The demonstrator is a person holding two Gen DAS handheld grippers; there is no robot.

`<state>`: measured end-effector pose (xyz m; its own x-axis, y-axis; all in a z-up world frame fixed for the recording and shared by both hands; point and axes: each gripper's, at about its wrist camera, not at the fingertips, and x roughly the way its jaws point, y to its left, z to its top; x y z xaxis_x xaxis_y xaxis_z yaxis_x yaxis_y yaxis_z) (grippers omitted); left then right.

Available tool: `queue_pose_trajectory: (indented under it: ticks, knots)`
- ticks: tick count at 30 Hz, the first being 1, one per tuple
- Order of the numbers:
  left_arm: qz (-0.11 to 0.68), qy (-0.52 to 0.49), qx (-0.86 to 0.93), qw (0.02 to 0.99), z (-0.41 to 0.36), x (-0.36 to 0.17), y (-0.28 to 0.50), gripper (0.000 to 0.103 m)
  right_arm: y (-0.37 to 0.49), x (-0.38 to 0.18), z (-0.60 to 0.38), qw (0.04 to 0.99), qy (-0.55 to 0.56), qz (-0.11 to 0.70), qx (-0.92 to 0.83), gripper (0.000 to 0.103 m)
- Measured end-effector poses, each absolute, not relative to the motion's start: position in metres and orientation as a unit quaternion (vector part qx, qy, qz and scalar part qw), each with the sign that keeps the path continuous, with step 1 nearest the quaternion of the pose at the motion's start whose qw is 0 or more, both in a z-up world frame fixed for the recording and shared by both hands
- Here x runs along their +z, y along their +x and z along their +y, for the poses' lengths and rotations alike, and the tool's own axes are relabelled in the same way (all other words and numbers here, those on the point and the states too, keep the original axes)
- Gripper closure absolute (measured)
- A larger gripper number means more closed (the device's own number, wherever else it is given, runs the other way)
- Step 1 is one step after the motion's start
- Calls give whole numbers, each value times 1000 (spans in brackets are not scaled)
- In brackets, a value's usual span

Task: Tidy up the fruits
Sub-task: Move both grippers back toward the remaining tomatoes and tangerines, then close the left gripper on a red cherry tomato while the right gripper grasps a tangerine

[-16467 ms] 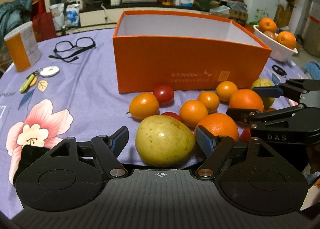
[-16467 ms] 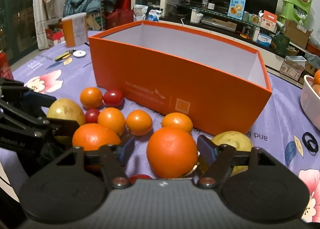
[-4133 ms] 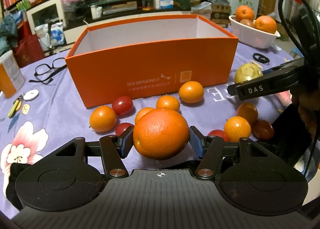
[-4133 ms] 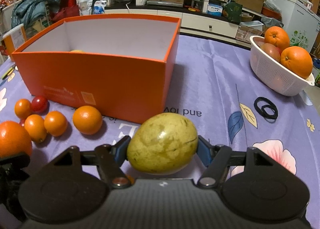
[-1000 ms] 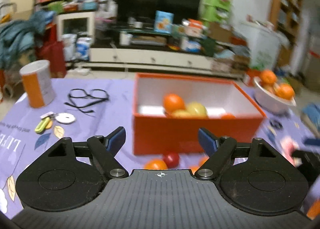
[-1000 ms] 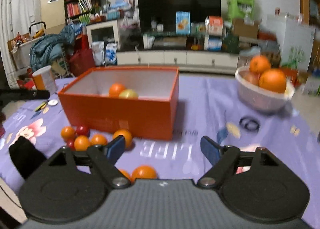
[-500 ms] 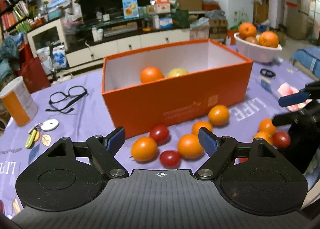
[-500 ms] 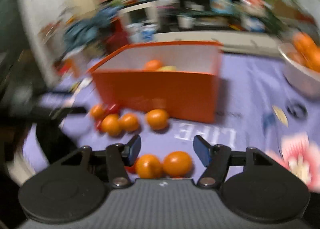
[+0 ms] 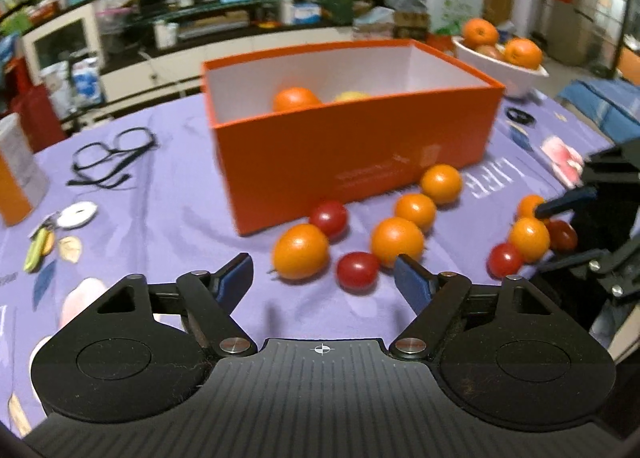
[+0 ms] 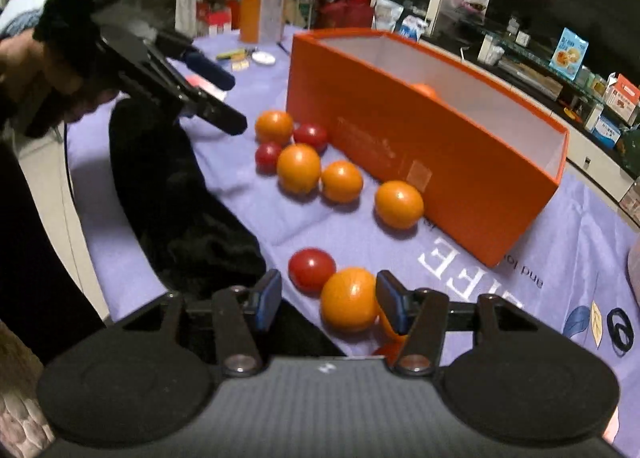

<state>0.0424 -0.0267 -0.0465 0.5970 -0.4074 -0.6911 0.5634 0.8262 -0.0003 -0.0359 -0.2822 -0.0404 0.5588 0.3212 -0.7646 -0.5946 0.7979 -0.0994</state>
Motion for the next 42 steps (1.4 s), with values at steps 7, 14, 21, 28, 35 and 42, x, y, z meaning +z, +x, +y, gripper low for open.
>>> queue_pose_trajectory:
  ticks: [7, 14, 21, 28, 35, 42]
  knots:
    - [361, 172, -313, 862, -54, -62, 39, 55, -32, -40, -284, 864, -174, 390, 267, 47]
    - [369, 187, -320, 852, -62, -71, 42, 64, -23, -44, -273, 841, -247, 395, 275, 52]
    - [372, 187, -319, 851, -68, -74, 48, 65, -14, -49, -270, 834, -256, 406, 271, 53]
    - [386, 194, -311, 846, -73, -81, 54, 78, -10, -48, -272, 832, -240, 416, 276, 57]
    - [388, 188, -304, 849, -76, -83, 58, 87, -10, -49, -270, 830, -256, 414, 272, 65]
    - [390, 183, -306, 849, -77, -82, 59, 103, -14, -50, -265, 826, -288, 407, 265, 67]
